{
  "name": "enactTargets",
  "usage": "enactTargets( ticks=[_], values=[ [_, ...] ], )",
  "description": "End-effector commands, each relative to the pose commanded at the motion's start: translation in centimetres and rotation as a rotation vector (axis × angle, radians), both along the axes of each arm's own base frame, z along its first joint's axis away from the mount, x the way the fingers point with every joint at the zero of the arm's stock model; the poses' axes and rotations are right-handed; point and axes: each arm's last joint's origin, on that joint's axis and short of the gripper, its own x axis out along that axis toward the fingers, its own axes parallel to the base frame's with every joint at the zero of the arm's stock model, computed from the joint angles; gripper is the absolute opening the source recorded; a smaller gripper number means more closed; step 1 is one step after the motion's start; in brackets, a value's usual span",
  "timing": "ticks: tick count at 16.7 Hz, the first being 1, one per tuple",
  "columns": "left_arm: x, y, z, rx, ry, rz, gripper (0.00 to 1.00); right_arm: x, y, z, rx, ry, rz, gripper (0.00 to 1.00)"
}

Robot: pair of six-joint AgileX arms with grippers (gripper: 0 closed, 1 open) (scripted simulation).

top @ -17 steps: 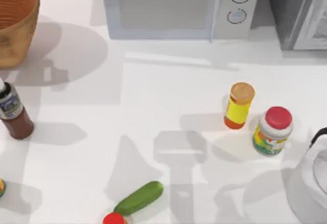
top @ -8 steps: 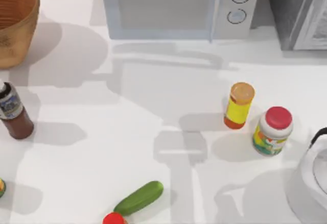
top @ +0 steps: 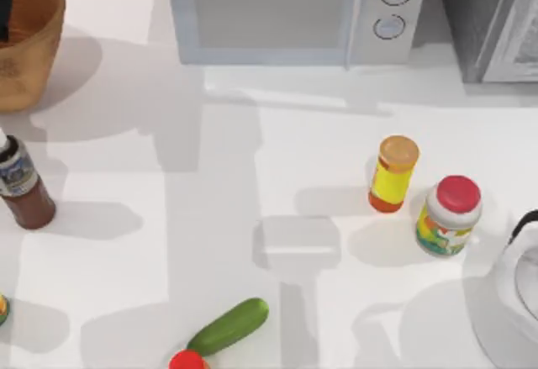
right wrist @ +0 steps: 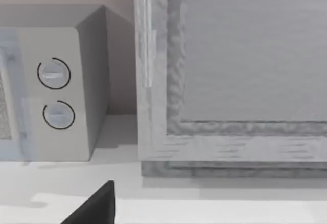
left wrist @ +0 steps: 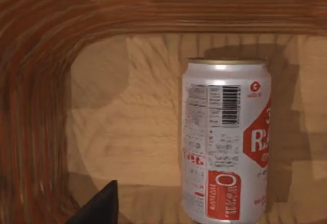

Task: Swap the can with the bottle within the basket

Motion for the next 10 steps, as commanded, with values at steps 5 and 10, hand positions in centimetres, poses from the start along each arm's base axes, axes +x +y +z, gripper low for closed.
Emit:
enactTargets(
  ticks=[5, 10],
  values=[
    [0.4, 0.5, -2.2, -0.008, 0.044, -0.008, 1.00, 0.0, 0.0, 0.0, 0.000, 0.000, 0.000, 1.00],
    [0.5, 0.2, -2.5, -0.009, 0.048, -0.012, 1.00, 0.0, 0.0, 0.0, 0.000, 0.000, 0.000, 1.00]
  ],
)
